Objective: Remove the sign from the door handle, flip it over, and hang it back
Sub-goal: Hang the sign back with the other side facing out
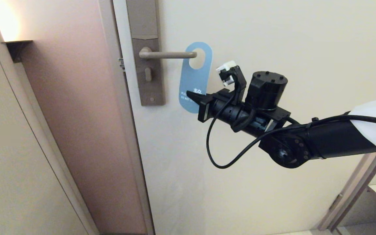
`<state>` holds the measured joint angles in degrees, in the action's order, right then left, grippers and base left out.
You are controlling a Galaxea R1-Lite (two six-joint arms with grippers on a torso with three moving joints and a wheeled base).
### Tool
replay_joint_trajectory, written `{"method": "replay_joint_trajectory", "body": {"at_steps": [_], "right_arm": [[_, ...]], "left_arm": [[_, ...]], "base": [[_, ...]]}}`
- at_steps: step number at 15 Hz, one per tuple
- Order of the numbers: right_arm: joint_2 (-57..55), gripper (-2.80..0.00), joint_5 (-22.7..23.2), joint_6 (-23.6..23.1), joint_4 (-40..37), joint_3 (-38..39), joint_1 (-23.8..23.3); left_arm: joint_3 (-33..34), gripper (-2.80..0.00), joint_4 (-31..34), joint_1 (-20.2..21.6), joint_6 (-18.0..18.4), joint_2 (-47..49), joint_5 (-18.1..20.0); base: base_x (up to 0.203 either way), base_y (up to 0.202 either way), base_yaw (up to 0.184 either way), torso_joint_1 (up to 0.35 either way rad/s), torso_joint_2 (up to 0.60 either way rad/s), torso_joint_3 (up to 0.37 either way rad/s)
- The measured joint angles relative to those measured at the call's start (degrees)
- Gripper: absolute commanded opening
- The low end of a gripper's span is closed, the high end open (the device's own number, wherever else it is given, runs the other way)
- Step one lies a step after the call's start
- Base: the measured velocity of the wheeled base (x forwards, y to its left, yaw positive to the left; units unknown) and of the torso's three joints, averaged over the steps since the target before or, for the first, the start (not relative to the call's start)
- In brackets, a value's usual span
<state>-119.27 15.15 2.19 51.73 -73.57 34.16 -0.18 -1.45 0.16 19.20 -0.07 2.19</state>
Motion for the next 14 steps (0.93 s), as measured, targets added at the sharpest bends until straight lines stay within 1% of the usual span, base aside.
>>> {"method": "replay_joint_trajectory", "body": {"at_steps": [5, 8, 14], "right_arm": [[-1.72, -2.80, -0.05, -0.09, -0.01, -3.38, 0.80], [-3.14, -2.80, -0.85, -0.09, 0.01, -6.15, 2.31], [-4.44, -2.80, -0.92, -0.13, -0.02, -7.70, 3.73]], "left_arm": [[0.00, -2.80, -0.02, 0.00, -0.16, 0.00, -0.11], [0.00, -2.80, 0.00, 0.00, -0.14, 0.00, -0.11], [0.00, -2.80, 0.00, 0.00, -0.16, 0.00, -0.09]], "base": [[0.000, 0.000, 0.000, 0.000, 0.00, 0.000], [0.000, 0.000, 0.000, 0.000, 0.00, 0.000], [0.000, 0.000, 0.000, 0.000, 0.00, 0.000]]}}
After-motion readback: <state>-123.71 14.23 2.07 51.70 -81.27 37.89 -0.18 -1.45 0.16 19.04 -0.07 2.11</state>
